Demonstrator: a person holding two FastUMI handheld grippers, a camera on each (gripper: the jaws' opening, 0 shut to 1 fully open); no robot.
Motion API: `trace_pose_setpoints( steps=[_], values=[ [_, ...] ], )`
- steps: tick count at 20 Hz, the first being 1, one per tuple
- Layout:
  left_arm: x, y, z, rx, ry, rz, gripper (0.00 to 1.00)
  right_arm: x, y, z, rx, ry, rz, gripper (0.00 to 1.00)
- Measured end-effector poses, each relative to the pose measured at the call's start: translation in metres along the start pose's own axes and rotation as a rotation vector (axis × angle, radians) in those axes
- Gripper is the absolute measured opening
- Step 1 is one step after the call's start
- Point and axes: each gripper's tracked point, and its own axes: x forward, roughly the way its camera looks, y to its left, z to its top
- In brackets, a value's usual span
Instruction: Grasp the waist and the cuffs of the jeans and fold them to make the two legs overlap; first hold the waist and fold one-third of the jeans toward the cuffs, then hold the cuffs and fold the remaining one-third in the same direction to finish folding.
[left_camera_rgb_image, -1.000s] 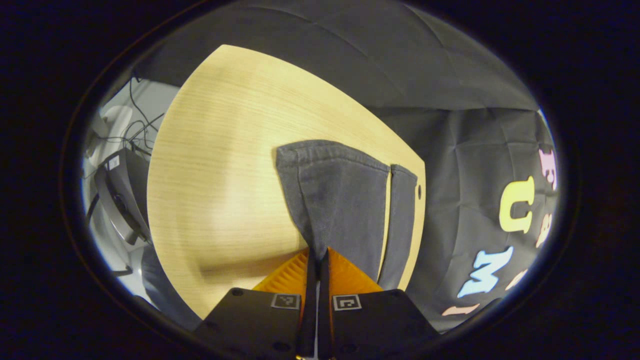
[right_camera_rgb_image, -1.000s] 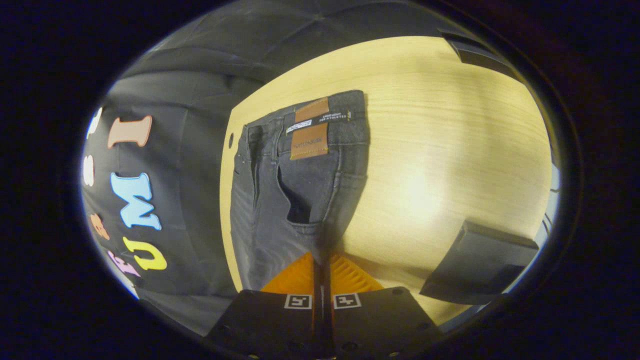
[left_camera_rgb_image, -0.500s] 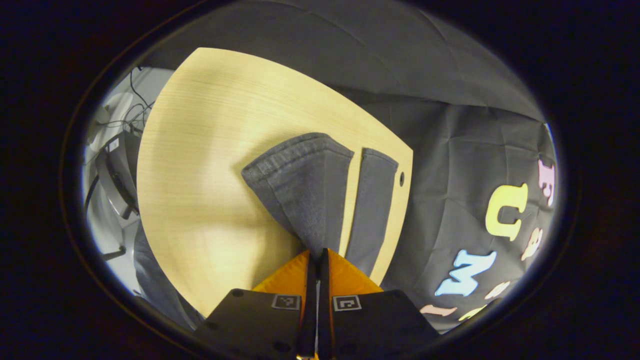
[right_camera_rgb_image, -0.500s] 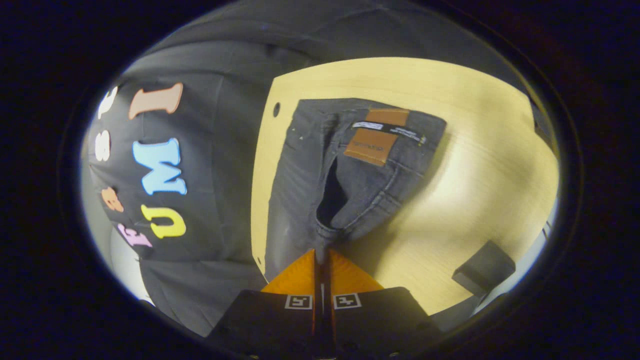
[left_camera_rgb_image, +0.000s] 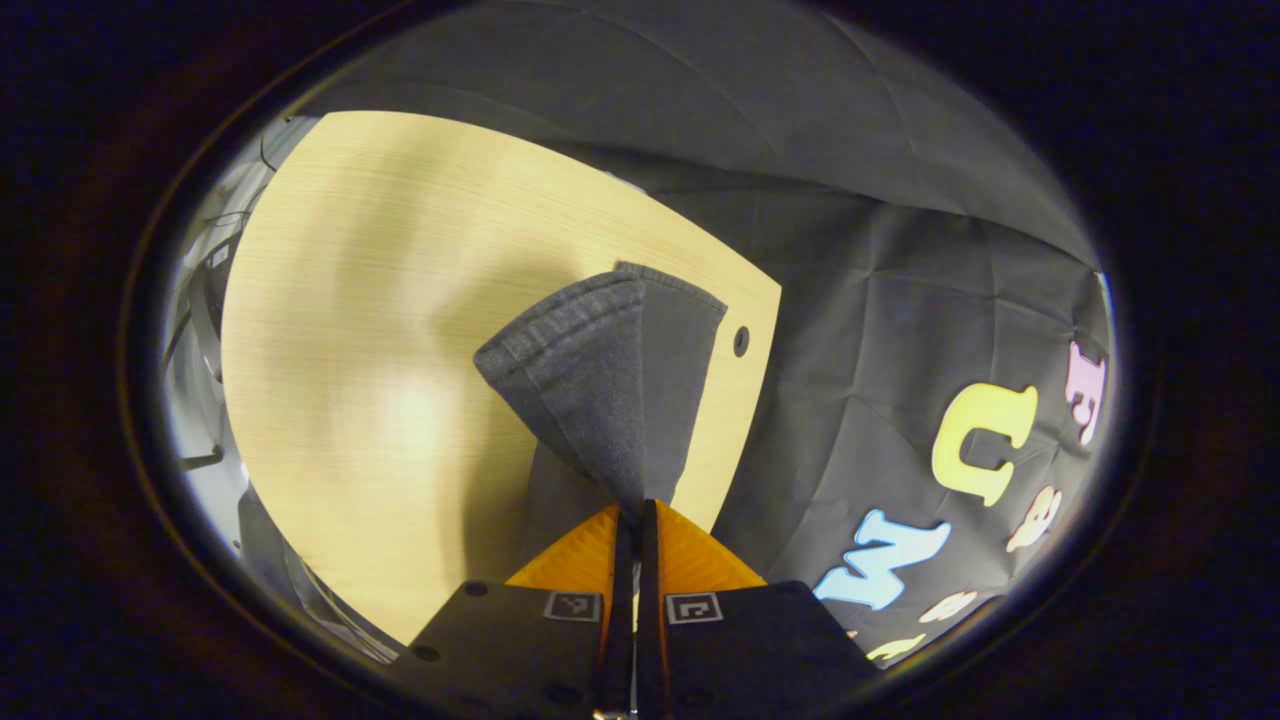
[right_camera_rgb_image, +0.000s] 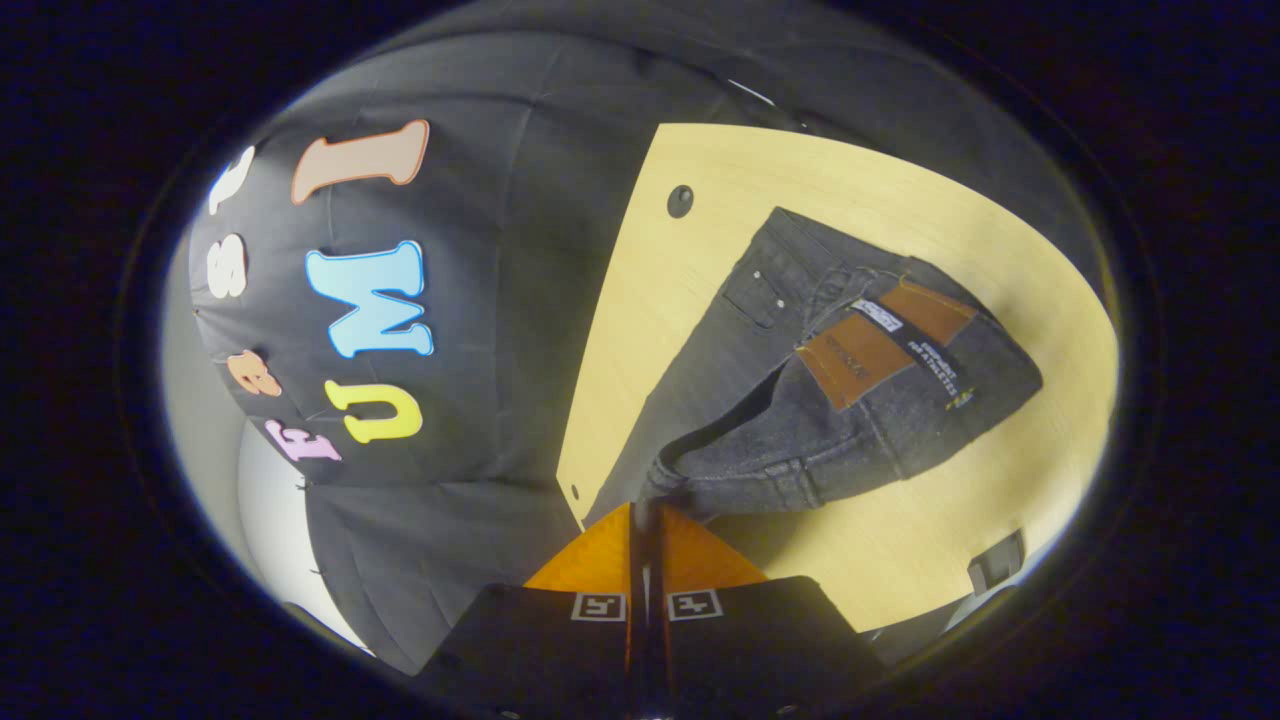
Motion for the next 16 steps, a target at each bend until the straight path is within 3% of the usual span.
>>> trace_pose_setpoints(
  steps=[4,5,6,7,10,11,15,16],
  values=[
    [0.054,-0.037,0.004,-0.003,0.026,-0.018,0.10,0.034,0.012,0.033,-0.007,0.002,-0.034,0.00],
    [0.070,-0.044,0.006,0.010,0.027,-0.018,0.05,0.044,0.015,0.042,-0.006,-0.011,-0.037,0.00],
    [0.087,-0.053,0.006,0.034,0.036,-0.022,0.05,0.053,0.017,0.052,-0.001,-0.026,-0.034,0.04],
    [0.103,-0.059,0.006,0.062,0.043,-0.020,0.10,0.063,0.018,0.059,0.007,-0.044,-0.030,0.00],
    [0.154,-0.073,0.006,0.147,0.058,-0.013,0.05,0.091,0.004,0.081,0.007,-0.117,-0.037,0.01],
    [0.169,-0.078,0.005,0.179,0.063,-0.010,0.10,0.100,0.001,0.087,0.003,-0.140,-0.032,0.01],
    [0.214,-0.086,0.005,0.308,0.060,0.010,0.10,0.132,-0.014,0.106,-0.036,-0.212,-0.034,0.01],
    [0.224,-0.087,0.003,0.336,0.057,0.024,0.04,0.141,-0.021,0.110,-0.043,-0.226,-0.052,0.02]
  ],
)
